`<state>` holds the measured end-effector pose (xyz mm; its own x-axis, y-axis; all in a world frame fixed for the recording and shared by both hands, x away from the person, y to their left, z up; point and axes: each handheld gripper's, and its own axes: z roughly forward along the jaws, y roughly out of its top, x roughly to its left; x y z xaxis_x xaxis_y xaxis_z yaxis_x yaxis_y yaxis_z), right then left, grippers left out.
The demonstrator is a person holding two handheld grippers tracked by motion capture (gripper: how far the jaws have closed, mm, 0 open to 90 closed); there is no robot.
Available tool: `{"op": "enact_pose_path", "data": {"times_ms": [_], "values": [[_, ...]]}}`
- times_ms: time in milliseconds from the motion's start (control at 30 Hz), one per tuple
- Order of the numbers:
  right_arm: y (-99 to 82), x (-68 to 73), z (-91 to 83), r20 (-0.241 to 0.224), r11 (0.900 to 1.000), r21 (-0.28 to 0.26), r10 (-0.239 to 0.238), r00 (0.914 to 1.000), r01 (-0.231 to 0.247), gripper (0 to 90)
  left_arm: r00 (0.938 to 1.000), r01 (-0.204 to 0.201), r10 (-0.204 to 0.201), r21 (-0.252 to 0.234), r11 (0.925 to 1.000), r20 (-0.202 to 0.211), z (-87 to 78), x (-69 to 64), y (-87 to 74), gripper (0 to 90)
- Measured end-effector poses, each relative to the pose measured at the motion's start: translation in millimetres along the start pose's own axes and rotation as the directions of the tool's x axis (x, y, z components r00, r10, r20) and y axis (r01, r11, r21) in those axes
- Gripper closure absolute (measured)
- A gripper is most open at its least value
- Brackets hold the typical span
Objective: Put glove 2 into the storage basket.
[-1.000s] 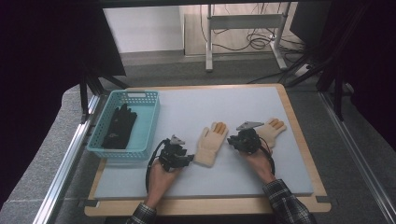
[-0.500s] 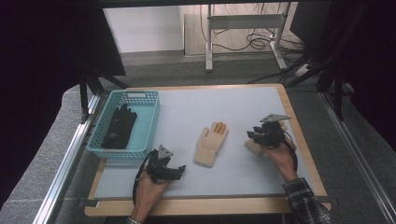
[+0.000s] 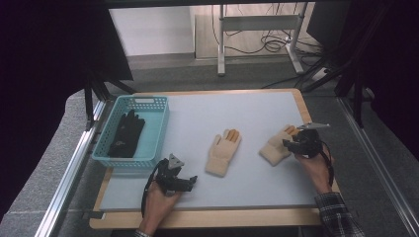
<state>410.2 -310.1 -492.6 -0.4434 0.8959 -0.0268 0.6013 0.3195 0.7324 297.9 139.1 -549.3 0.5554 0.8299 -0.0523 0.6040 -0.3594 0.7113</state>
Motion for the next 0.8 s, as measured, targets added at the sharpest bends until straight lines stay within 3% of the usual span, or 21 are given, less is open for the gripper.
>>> {"op": "enact_pose_path", "data": {"times_ms": [200,333,367,633,700,800], "values": [[-21.7,-2.1,-2.7,-0.015,0.9986,0.024,0.047,0.9988,-0.047,56.4,1.0000,0.000,0.000,0.000,1.0000,0.000,0.0,-0.1,0.0,9.9],[-30.5,-2.5,4.1,-0.075,0.9959,0.019,0.090,0.9931,-0.089,79.7,1.0000,0.000,0.000,0.000,1.0000,-0.001,0.0,-0.1,-0.1,9.9],[-29.8,-1.8,3.9,-0.080,0.9961,0.014,0.088,0.9929,-0.087,81.6,1.0000,0.000,0.000,0.000,1.0000,-0.001,0.0,-0.1,-0.1,9.9],[1.5,10.3,-30.1,-0.061,0.9998,-0.006,-0.017,0.9980,0.017,83.0,1.0000,0.000,0.000,0.001,1.0000,0.000,0.0,0.1,0.0,10.0],[12.8,16.4,-29.5,-0.059,0.9988,0.010,-0.047,0.9971,0.048,82.5,1.0000,0.000,0.000,0.001,1.0000,0.000,0.0,0.1,0.0,10.0],[30.5,27.8,-14.9,-0.051,0.9942,0.032,-0.101,0.9936,0.102,81.8,1.0000,0.000,0.000,0.000,1.0000,0.001,0.0,0.1,0.0,10.0]]}}
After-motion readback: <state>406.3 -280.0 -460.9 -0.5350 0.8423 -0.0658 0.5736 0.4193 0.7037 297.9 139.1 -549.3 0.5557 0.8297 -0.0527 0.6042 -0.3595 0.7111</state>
